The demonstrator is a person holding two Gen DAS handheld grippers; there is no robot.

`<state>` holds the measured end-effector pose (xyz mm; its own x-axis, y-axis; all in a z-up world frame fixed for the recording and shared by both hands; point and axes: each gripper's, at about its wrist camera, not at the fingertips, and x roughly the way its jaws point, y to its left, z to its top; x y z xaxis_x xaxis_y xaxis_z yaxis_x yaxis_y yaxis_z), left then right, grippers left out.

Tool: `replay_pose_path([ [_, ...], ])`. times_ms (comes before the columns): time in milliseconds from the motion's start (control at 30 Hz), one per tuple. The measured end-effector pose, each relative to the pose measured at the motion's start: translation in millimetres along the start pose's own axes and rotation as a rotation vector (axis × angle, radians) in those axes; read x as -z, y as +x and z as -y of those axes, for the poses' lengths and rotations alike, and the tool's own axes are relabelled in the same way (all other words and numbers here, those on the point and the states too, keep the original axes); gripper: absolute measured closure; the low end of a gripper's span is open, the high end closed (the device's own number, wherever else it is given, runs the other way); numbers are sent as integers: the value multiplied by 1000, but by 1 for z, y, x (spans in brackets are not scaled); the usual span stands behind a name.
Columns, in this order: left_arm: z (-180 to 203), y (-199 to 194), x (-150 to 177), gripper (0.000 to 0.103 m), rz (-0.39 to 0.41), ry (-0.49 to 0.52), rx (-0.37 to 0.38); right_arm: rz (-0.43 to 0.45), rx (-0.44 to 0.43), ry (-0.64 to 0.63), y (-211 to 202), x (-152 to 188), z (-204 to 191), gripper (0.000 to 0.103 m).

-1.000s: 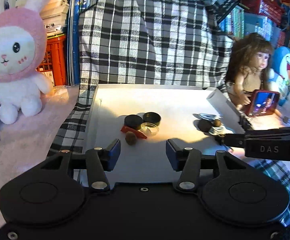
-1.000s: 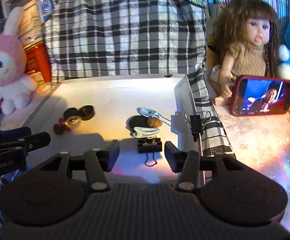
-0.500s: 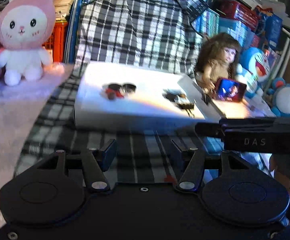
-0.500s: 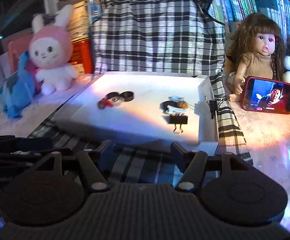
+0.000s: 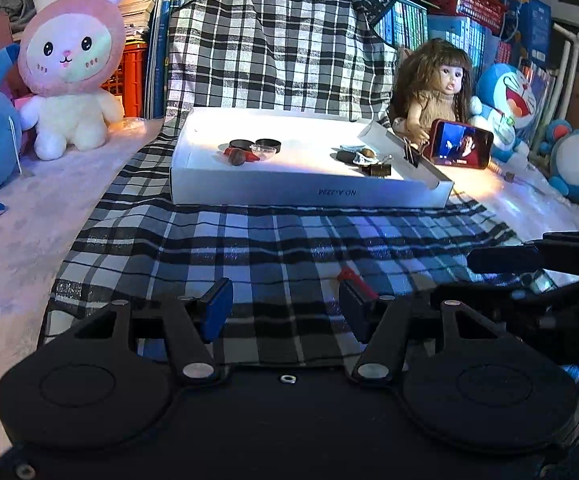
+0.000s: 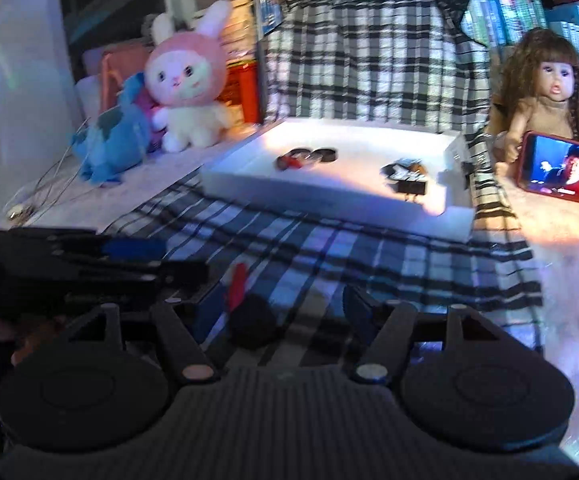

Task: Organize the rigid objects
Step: 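Withdraw both tools to the cloth, left tool toward the red stick, right toward the black cap, then grasp the black round cap with the right tool while the left tool grasps the red stick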

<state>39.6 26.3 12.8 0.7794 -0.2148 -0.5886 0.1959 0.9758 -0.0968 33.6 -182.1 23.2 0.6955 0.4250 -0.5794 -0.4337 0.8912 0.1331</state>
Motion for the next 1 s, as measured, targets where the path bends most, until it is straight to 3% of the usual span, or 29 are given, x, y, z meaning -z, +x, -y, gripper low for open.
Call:
replay_pose_path([
  [267, 5, -1, 5, 46, -3, 49, -5, -45, 4, -55, 13, 13, -13, 49],
  [400, 7, 2, 6, 46, -13, 54, -5, -46, -9, -23, 18, 16, -11, 57],
  [467, 8, 4, 6, 46, -16, 55, -6, -34, 1, -5, 18, 16, -9, 66],
  [1000, 40, 12, 14, 46, 7, 198, -16, 19, 156, 107, 4, 25, 23, 66],
])
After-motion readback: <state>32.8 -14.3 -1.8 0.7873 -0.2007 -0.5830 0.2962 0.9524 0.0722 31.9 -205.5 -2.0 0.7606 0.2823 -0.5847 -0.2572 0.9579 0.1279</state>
